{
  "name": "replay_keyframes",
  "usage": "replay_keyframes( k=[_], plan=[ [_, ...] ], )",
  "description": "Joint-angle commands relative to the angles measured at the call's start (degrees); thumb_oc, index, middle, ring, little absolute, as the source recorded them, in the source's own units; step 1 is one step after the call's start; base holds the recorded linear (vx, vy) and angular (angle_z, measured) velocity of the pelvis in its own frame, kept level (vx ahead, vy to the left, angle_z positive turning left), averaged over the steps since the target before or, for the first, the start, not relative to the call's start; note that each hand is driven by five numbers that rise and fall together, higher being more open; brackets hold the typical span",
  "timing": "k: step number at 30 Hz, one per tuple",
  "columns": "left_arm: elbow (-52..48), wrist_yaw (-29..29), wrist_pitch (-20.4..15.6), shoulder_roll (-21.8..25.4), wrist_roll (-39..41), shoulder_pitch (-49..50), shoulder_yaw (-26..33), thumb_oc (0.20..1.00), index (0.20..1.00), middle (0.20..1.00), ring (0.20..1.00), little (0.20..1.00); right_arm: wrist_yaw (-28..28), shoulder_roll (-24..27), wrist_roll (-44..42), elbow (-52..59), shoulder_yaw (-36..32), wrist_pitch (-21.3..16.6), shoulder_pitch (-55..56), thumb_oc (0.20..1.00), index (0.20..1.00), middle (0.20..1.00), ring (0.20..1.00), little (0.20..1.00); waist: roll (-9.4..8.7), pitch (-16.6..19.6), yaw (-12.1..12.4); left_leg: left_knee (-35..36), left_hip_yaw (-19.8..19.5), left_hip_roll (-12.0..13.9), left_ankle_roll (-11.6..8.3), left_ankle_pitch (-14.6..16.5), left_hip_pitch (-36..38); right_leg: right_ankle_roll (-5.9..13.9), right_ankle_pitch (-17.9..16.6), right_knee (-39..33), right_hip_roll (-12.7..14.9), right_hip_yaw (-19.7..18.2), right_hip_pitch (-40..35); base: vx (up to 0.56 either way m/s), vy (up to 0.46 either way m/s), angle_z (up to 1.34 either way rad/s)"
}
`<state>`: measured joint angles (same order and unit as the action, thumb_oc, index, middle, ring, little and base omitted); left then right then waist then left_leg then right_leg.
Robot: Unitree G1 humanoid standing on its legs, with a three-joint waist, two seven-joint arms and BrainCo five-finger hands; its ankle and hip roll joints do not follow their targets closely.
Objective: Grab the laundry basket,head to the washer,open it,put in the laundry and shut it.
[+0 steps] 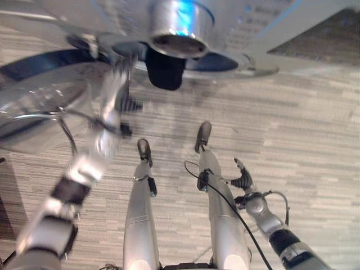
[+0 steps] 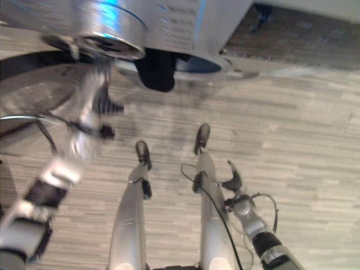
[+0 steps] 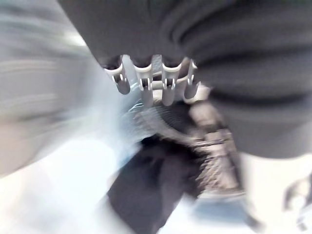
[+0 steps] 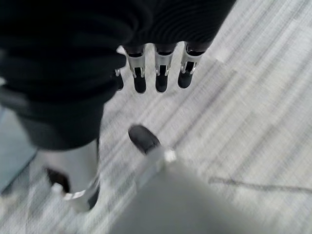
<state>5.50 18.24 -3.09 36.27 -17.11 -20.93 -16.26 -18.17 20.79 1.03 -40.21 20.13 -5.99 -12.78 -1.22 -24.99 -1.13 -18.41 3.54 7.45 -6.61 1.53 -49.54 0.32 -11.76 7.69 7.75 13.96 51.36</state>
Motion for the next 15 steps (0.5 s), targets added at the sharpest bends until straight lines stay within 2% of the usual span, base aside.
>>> replay_keyframes(
  k=[1, 4, 5, 8, 9, 10, 13, 14, 15],
  plan=[
    [-2.5, -5.7, -6.1, 2.8, 6.6, 0.4, -0.9, 1.000, 1.000, 1.000, 1.000, 1.000, 3.1, 0.8, -0.5, -0.7, -0.4, 1.8, 3.2, 1.000, 1.000, 1.000, 1.000, 1.000, 0.55, 3.1, -1.4, 9.0, 0.8, -0.9, 2.06, -2.0, 6.1, 4.83, 14.2, 4.2, -0.8, 1.0, -11.7, -0.05, 0.008, 0.07],
    [-2.7, -9.0, -6.2, 2.4, 7.3, 7.8, -0.5, 1.000, 1.000, 1.000, 1.000, 1.000, 5.9, 1.3, -1.0, -1.6, 0.3, 2.0, 3.4, 1.000, 1.000, 1.000, 1.000, 1.000, -0.02, 3.1, -0.5, 9.1, 1.2, -0.8, 2.24, -1.3, 11.3, 4.70, 14.5, 3.7, -0.7, 1.5, -16.9, -0.04, 0.026, 0.06],
    [-0.4, -10.3, -6.0, 1.4, 7.7, 11.3, -0.8, 1.000, 1.000, 1.000, 1.000, 1.000, 7.6, 1.0, -1.3, -3.8, 0.6, 2.3, 4.2, 1.000, 1.000, 1.000, 1.000, 1.000, -0.30, 3.4, -0.3, 8.7, 1.4, -0.6, 2.41, -0.5, 15.0, 4.56, 15.1, 3.6, -0.7, 1.7, -20.9, -0.01, 0.042, 0.03],
    [3.5, -11.3, -5.9, 0.3, 7.4, 13.8, -1.7, 1.000, 1.000, 1.000, 1.000, 1.000, 8.7, 0.6, -1.7, -6.8, 0.3, 2.5, 5.5, 1.000, 1.000, 1.000, 1.000, 1.000, -0.71, 3.3, 0.1, 7.7, 1.6, -0.1, 2.60, 0.7, 19.4, 4.29, 16.2, 4.4, -0.6, 2.0, -25.4, 0.02, 0.018, -0.03],
    [7.8, -11.9, -5.4, -1.3, 8.3, 16.4, -1.2, 1.000, 1.000, 1.000, 1.000, 1.000, 9.7, 0.1, -2.8, -9.6, -1.4, 2.8, 7.3, 1.000, 1.000, 1.000, 1.000, 1.000, -1.00, 4.4, 0.2, 6.9, 1.7, 0.1, 2.97, 1.8, 23.1, 4.01, 17.2, 5.0, -0.8, 1.9, -29.2, 0.14, 0.110, -0.06],
    [18.1, -11.4, -4.2, -3.5, 6.7, 19.2, -0.2, 1.000, 1.000, 1.000, 1.000, 1.000, 10.4, -0.3, -6.8, -15.2, -7.5, 2.7, 10.4, 1.000, 1.000, 1.000, 1.000, 1.000, -1.37, 6.8, -0.3, 7.5, 2.0, 0.9, 3.20, 2.7, 30.3, 4.14, 18.1, 4.1, -1.2, 1.6, -36.0, 0.18, 0.137, -0.09],
    [25.5, -10.2, -3.3, -5.0, 5.4, 20.3, 1.1, 1.000, 1.000, 1.000, 1.000, 1.000, 10.0, 0.6, -11.6, -18.3, -14.4, 2.1, 12.4, 1.000, 1.000, 1.000, 1.000, 1.000, -1.41, 9.2, -0.9, 9.5, 2.4, 1.2, 3.32, 2.7, 35.0, 4.51, 18.1, 2.7, -1.2, 1.2, -40.0, 0.09, 0.067, -0.18],
    [28.5, -9.8, -3.1, -5.6, 5.6, 20.9, 2.1, 1.000, 1.000, 1.000, 1.000, 1.000, 10.1, 1.2, -13.5, -19.1, -17.3, 1.8, 13.3, 1.000, 1.000, 1.000, 1.000, 1.000, -1.38, 10.3, -1.1, 11.0, 3.3, 1.1, 3.81, 1.1, 36.6, 4.30, 16.8, 1.8, -0.9, 1.8, -41.2, 0.08, 0.090, -0.12],
    [31.0, -9.4, -2.6, -6.2, 5.8, 21.7, 3.4, 1.000, 1.000, 1.000, 1.000, 1.000, 9.8, 2.4, -15.4, -19.3, -20.4, 1.6, 13.9, 1.000, 1.000, 1.000, 1.000, 1.000, -1.27, 11.4, -1.3, 12.1, 3.7, 0.9, 3.88, 1.0, 38.6, 4.56, 16.6, 1.0, -0.8, 1.8, -42.7, 0.10, 0.103, -0.03]
  ],
)
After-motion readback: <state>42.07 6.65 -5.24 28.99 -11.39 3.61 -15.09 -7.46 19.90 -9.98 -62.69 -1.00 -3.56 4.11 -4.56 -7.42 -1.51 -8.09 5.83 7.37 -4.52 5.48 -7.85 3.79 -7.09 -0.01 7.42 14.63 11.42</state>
